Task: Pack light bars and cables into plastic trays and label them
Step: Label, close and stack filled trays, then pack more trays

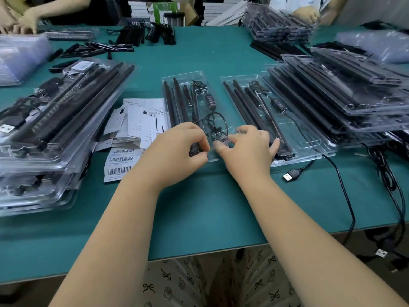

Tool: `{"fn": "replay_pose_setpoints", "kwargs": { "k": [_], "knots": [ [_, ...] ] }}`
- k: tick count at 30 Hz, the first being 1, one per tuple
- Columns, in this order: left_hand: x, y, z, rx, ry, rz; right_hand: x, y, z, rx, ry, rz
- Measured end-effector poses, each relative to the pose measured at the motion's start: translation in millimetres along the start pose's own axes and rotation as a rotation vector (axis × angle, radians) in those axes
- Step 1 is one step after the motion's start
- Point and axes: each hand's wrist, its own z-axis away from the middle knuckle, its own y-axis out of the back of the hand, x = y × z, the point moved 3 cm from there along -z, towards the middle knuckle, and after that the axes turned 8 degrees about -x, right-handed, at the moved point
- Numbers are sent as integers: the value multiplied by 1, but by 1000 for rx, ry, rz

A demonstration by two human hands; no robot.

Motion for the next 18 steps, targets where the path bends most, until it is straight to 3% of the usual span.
{"fn": "replay_pose_setpoints", "kwargs": {
  "k": [5, 10, 18],
  "knots": [
    [2, -1, 1, -3, 2, -38, 3, 2, -1, 95, -9, -31],
    [1, -9, -2, -111, 113, -219, 3, 4, 1, 120, 5, -115],
    [-2, -9, -2, -103, 109, -176, 3, 8, 2, 96, 60, -225]
  ]
}}
